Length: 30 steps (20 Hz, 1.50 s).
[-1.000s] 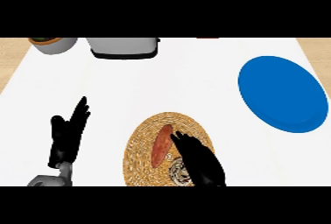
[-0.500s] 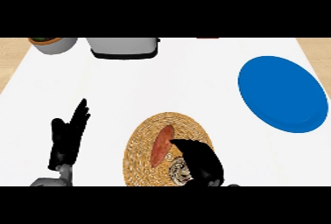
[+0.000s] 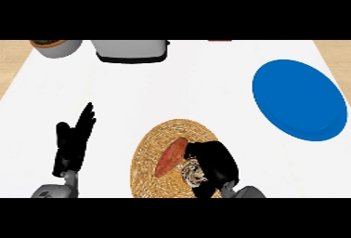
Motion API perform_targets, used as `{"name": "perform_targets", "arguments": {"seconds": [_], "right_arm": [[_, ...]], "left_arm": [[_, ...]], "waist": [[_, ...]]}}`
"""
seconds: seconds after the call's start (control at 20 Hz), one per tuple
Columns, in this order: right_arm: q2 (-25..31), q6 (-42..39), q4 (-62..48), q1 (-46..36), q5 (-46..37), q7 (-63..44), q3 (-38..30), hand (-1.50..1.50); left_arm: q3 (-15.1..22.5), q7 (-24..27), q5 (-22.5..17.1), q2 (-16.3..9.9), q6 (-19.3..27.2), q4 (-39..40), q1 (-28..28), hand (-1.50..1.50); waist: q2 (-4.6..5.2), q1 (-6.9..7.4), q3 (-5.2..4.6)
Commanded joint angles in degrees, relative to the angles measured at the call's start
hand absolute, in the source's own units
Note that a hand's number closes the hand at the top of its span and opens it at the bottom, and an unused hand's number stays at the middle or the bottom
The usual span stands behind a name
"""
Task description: Pick the cupcake from the placemat and place it in the plate
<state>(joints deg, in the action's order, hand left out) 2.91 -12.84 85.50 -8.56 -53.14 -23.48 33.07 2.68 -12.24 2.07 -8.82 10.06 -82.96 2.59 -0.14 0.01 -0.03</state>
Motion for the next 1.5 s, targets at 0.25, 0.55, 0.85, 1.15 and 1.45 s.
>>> {"name": "perform_targets", "arguments": {"seconds": [0.25, 0.55, 0.85, 1.15, 1.45], "right_arm": [[15.93, 1.57, -8.80, -7.96, 6.83, 28.25, -13.57, 1.50], [16.90, 9.38, -7.38, -11.16, 5.64, 30.11, -20.13, 1.50], [18.46, 12.34, 3.48, -10.26, 11.43, 28.22, -29.82, 1.50], [20.37, 12.24, 5.76, -9.50, 13.06, 24.10, -37.44, 1.50], [22.75, 10.95, -7.81, -18.60, 13.58, 24.51, -42.62, 1.50]], "left_arm": [[0.07, 0.20, 0.49, 0.50, -0.25, -1.10, -1.65, 0.00], [0.79, -0.35, 2.22, 2.15, 1.29, 0.94, 1.10, 0.00], [-0.62, -2.82, 0.82, 0.98, 0.53, -2.29, -0.12, 0.00], [1.84, -1.93, 3.53, 3.19, 1.91, -2.42, -0.48, 0.00], [-0.35, -4.06, 1.53, 1.47, -1.15, -3.24, 1.09, 0.00]], "waist": [[0.27, 0.49, 0.08], [0.15, -0.13, 0.04], [-0.22, -0.65, 0.04], [0.07, -0.22, 0.03], [0.22, 0.37, 0.04]]}}
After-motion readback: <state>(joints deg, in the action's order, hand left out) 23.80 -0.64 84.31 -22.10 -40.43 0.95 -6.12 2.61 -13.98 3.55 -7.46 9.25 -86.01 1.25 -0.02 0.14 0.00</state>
